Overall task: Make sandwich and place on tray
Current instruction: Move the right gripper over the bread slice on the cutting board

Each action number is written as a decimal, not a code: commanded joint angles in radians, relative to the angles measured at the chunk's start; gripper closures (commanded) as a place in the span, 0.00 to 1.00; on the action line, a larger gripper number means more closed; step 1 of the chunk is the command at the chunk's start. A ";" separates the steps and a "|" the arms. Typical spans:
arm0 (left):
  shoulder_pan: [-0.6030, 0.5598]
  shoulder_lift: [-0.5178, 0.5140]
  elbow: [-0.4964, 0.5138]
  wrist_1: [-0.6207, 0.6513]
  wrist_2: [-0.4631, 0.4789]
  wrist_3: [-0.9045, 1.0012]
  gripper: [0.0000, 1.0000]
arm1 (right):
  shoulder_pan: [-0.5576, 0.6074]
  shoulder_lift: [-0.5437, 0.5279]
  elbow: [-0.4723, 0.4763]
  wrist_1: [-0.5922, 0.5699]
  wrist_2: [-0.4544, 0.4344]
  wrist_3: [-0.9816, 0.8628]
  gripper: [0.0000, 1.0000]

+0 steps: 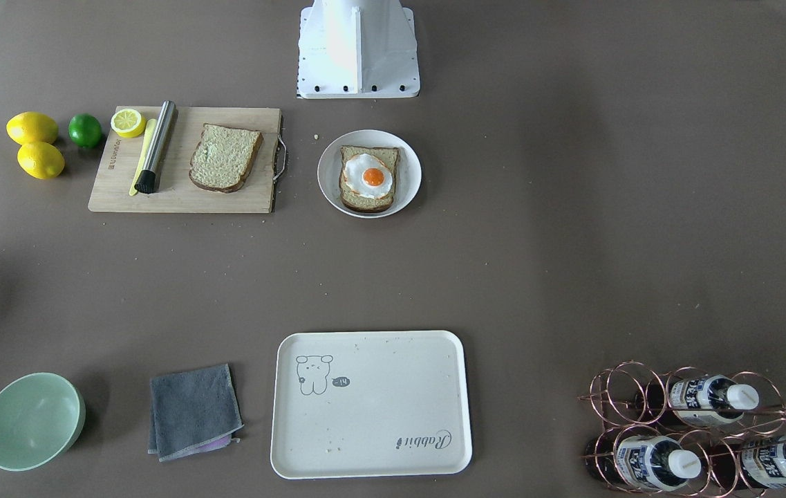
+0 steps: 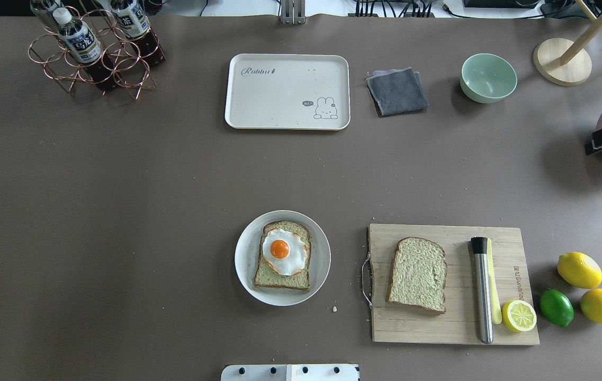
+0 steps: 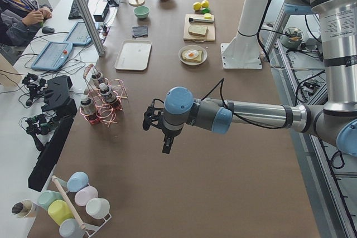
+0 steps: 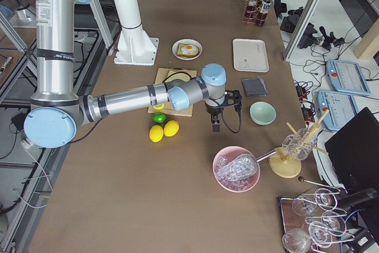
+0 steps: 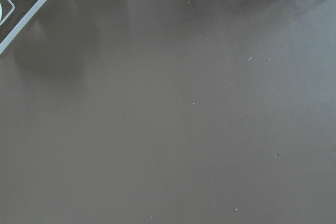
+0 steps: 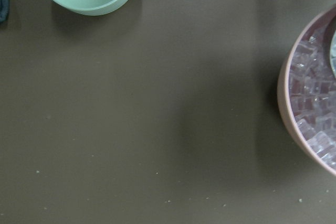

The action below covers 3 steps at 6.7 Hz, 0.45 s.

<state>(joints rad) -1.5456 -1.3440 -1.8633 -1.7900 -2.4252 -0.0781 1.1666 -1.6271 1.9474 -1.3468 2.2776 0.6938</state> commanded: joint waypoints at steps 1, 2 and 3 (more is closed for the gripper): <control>0.005 0.000 0.000 0.000 -0.002 0.000 0.02 | -0.198 -0.005 0.146 0.046 -0.057 0.265 0.00; 0.005 0.000 0.000 0.000 -0.002 0.000 0.02 | -0.320 -0.001 0.198 0.049 -0.149 0.423 0.00; 0.005 0.000 0.001 0.000 -0.002 0.000 0.02 | -0.420 0.019 0.218 0.051 -0.220 0.551 0.00</control>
<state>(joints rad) -1.5407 -1.3437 -1.8633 -1.7902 -2.4267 -0.0782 0.8782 -1.6237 2.1224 -1.3029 2.1478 1.0780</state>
